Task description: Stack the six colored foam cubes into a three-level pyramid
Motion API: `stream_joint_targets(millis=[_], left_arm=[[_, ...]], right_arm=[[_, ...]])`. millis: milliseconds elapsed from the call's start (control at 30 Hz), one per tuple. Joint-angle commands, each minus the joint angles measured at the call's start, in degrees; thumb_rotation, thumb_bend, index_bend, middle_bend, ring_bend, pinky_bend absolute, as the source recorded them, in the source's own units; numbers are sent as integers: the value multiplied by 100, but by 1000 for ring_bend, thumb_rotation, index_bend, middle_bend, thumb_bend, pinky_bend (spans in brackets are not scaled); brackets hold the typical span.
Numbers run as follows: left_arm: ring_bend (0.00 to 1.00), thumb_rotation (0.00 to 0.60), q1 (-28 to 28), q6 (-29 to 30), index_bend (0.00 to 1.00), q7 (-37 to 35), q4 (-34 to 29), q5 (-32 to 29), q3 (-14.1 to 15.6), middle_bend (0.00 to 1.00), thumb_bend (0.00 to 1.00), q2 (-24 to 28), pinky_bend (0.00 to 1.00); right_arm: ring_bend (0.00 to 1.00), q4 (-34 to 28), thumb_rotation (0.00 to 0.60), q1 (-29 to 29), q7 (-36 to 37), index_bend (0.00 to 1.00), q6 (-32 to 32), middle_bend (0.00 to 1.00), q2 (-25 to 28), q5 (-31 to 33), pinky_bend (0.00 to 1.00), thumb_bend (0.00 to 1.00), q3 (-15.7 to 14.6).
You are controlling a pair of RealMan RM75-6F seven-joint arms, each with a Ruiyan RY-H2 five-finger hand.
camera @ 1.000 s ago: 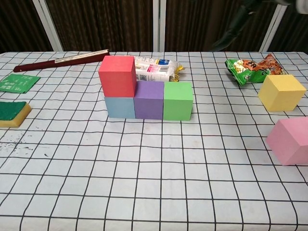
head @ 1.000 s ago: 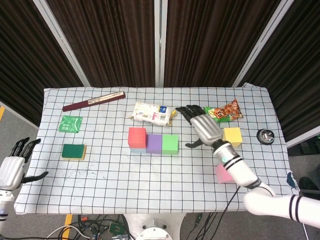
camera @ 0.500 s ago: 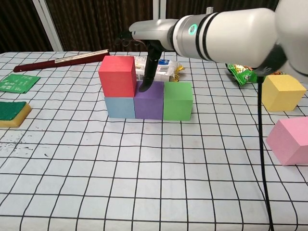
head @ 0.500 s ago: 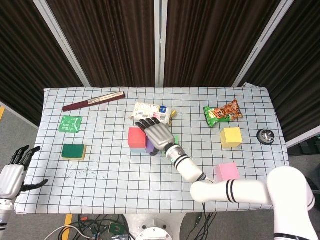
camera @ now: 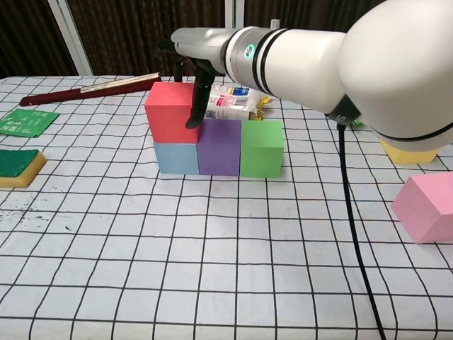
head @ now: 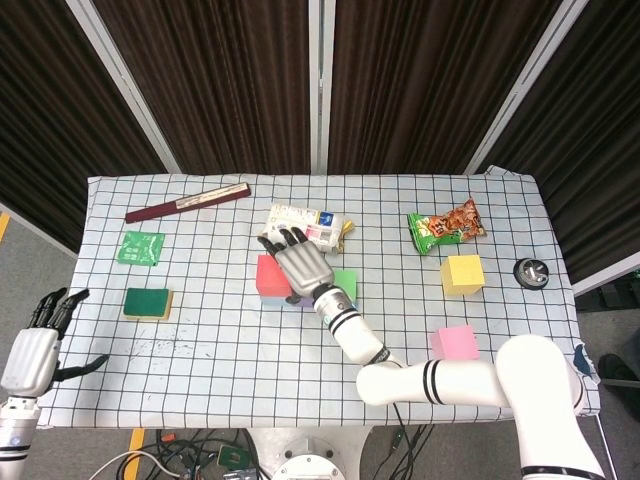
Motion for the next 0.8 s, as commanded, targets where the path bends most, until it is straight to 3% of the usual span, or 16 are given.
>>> stream_joint_targets(millis=[33, 367, 567, 700, 800], left_arm=[[15, 600, -21, -62, 100, 105, -87, 47, -4, 154, 0, -4, 60], [15, 600, -15, -162, 100, 168, -157, 35, -53, 154, 0, 8, 60], [15, 600, -4, -188, 100, 121, -141, 40, -75, 149, 0, 11, 60], [15, 600, -8, -204, 100, 90, -135, 66, -86, 147, 0, 6, 60], [16, 600, -7, -234, 100, 53, -132, 80, -75, 147, 0, 4, 60]], right_arm=[[0, 72, 600, -41, 66, 0, 138, 339, -61, -157, 0, 0, 43], [31, -60, 600, -182, 143, 0, 330, 431, 9, -519, 0, 76, 109], [36, -305, 600, -302, 213, 0, 390, 428, 186, -708, 0, 86, 147], [7, -432, 600, -337, 247, 0, 202, 264, 298, -492, 0, 6, 182], [0, -426, 600, -288, 137, 0, 149, 135, 275, -238, 0, 0, 186]])
